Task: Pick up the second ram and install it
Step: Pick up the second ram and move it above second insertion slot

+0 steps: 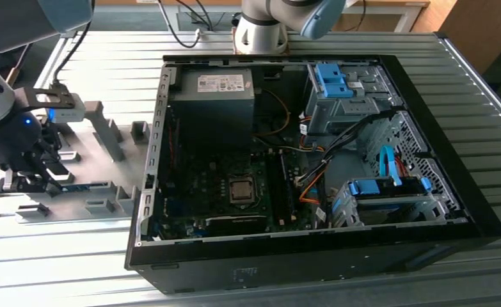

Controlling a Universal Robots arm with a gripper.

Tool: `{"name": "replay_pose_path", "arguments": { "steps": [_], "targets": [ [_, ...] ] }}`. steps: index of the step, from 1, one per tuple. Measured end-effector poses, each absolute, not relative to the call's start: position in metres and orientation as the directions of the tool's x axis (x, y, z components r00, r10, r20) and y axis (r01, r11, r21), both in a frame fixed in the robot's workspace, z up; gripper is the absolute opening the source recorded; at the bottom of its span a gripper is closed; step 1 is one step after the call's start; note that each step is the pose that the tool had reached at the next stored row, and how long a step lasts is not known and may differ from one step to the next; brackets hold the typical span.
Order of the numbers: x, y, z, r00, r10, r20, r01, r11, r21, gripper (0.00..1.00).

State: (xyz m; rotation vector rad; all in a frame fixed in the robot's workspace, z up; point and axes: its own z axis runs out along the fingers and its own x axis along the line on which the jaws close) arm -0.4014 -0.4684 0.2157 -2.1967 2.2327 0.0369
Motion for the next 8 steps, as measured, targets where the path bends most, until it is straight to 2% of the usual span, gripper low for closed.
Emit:
{"name": "replay_pose_path", "arguments": {
  "steps": [8],
  "targets": [
    [-0.401, -0.468, 0.204, -0.015, -1.0, -0.023, -1.0, 0.015, 0.01, 0.39]
  ]
}}
